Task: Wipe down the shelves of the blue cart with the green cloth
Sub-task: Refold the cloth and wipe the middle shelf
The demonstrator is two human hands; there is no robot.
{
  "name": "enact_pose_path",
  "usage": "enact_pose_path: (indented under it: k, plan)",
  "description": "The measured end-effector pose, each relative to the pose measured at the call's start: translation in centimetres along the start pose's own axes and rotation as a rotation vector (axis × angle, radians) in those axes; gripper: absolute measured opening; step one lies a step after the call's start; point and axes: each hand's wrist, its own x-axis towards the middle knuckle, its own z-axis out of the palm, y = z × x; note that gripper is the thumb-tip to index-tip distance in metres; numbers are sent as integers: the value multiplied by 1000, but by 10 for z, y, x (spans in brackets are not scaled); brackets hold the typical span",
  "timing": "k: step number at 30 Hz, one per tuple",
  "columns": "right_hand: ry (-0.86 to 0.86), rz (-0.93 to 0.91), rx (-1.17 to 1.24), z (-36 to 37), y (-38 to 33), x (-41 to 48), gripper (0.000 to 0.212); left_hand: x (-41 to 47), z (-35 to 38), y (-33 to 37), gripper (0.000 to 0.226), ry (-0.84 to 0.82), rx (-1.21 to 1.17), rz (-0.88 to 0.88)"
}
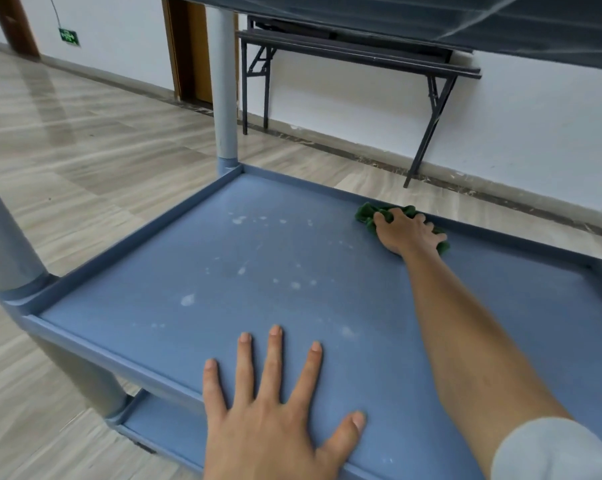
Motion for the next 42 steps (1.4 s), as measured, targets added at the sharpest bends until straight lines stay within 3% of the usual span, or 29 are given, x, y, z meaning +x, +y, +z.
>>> enact_pose_path:
  k: [5,9,14,22,27,33,42]
  plan:
    - [-17,-181,-51,4,9,-24,67,-1,0,0,81,4,1,-16]
    - [-59,-359,-78,0,20,-70,69,-4,-7,4,85,-86,2,-76]
    - [-91,-542,-113,1,35,-168,63,-8,-6,3,82,-3,16,-73]
    - [-223,-977,-57,-14,78,-293,55,-10,-14,1,79,8,-208,-140]
    - [-304,-1217,7,-25,92,-288,57,-7,-18,1,79,20,-378,-206]
    - [-290,-1236,-81,-21,73,-242,52,-6,-17,4,81,-20,-285,-215]
    - [-107,-975,-77,-2,23,-89,53,1,-17,13,98,-25,-106,-249]
